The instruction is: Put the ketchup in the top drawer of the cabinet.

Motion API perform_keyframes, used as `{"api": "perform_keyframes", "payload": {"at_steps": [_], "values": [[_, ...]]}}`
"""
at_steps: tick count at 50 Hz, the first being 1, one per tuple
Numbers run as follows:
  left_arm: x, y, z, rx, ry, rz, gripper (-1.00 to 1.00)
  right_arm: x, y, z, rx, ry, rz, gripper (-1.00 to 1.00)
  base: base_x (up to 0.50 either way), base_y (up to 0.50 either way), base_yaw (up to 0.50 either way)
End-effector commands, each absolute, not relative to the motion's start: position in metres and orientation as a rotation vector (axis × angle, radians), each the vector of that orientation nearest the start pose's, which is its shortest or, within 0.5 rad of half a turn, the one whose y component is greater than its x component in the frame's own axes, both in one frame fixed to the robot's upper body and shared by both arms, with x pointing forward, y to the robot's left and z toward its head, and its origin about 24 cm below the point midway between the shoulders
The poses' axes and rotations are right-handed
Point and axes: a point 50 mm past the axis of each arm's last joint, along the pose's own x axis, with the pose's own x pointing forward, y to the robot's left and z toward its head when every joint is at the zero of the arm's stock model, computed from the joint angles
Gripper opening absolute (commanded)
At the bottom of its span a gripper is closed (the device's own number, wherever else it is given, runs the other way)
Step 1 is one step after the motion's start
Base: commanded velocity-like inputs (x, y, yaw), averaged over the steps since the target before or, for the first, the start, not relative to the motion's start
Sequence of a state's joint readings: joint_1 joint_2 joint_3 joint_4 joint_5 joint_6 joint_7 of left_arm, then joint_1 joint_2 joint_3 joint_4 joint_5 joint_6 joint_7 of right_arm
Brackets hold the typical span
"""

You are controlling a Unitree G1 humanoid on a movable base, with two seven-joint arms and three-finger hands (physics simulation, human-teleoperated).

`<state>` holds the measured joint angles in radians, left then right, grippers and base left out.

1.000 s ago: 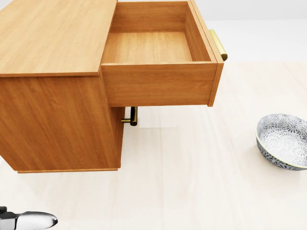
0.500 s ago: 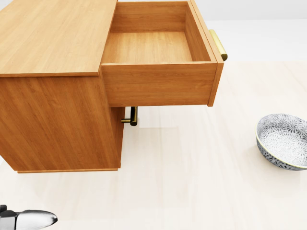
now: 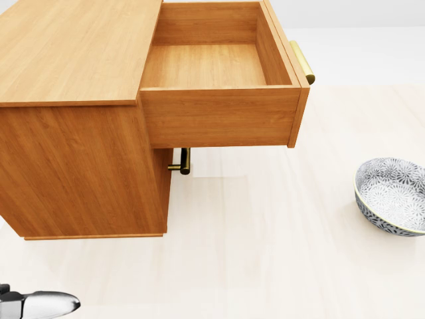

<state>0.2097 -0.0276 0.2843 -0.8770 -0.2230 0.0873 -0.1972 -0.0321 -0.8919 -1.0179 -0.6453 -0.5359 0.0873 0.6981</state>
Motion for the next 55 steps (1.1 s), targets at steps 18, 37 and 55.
{"api": "perform_keyframes", "payload": {"at_steps": [18, 37, 55], "values": [[0.164, 0.197, 0.185, -0.014, -0.61, 0.047, 1.0, 0.153, -0.338, 0.259, -1.354, -0.015, -0.468, 1.0, 0.0, 0.0, 0.0], [0.166, 0.197, 0.184, -0.013, -0.606, 0.05, 1.0, 0.154, -0.352, 0.214, -1.179, 0.114, -0.398, 1.0, 0.0, 0.0, 0.0], [0.164, 0.197, 0.184, -0.011, -0.607, 0.049, 1.0, 0.144, -0.366, 0.175, -1.054, 0.257, -0.372, 1.0, 0.0, 0.0, 0.0]]}}
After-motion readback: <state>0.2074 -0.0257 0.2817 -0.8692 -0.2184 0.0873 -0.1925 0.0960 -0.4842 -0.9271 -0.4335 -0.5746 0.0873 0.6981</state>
